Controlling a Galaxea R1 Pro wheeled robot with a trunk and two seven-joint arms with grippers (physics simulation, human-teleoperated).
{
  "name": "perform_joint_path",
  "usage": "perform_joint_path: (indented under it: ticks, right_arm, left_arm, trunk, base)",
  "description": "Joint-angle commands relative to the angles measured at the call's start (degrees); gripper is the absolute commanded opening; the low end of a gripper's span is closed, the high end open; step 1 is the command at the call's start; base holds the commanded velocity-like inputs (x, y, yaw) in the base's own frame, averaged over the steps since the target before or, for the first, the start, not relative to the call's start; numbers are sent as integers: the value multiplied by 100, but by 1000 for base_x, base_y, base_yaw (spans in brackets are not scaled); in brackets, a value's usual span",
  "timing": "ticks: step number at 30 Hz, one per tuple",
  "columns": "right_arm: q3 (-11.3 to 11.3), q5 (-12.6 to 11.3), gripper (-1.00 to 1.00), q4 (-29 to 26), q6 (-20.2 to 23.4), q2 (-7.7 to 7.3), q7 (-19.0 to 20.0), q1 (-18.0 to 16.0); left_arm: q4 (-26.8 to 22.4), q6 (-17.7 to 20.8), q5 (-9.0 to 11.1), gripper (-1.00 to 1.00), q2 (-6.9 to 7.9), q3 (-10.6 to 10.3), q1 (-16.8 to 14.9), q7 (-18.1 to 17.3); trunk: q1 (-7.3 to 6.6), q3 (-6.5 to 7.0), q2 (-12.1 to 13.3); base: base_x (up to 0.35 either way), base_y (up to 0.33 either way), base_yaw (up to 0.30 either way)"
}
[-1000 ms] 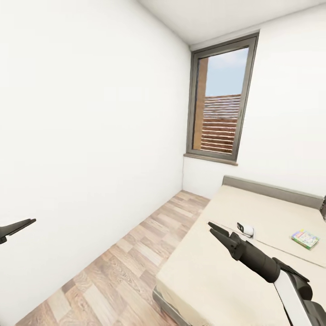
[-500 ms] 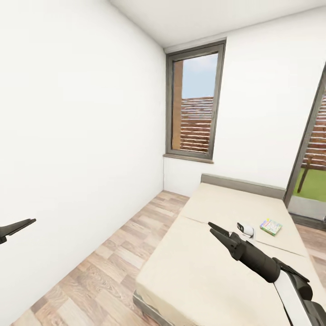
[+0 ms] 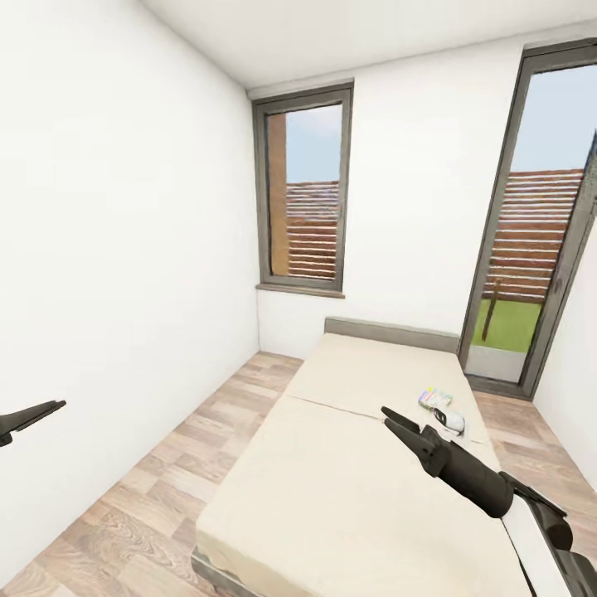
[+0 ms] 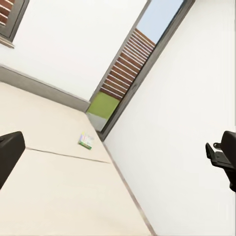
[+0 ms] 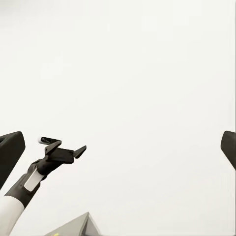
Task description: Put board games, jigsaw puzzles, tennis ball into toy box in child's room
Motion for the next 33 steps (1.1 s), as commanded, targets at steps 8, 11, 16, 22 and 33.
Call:
perform_joint_path:
  ticks: [8, 11, 16, 22, 33]
  right_arm:
    - [-6, -34, 100, 1, 63, -2, -9, -3]
    - [-18, -40, 100, 7, 94, -3, -13, -3]
    - [-80, -44, 100, 50, 259, -1, -80, -3]
    - [-98, -45, 100, 89, 308, -1, -116, -3]
    - [-102, -37, 100, 121, 317, -1, -223, -3]
  left_arm:
    - [-4, 61, -9, 100, 1, 3, 0, -25]
    - [-4, 61, -9, 100, 1, 3, 0, -25]
    - [-4, 61, -9, 100, 0, 3, 0, -25]
    - [-4, 61, -9, 100, 0, 3, 0, -25]
    - [-4, 57, -9, 100, -7, -5, 0, -25]
  trunk:
    - [2, 14, -4]
    - [2, 16, -4]
    - [2, 14, -4]
    - [2, -9, -4]
    - [2, -88, -4]
  base:
    - [0, -284, -240]
    - [0, -287, -66]
    - [0, -258, -18]
    - [0, -115, -24]
    - [0, -17, -97]
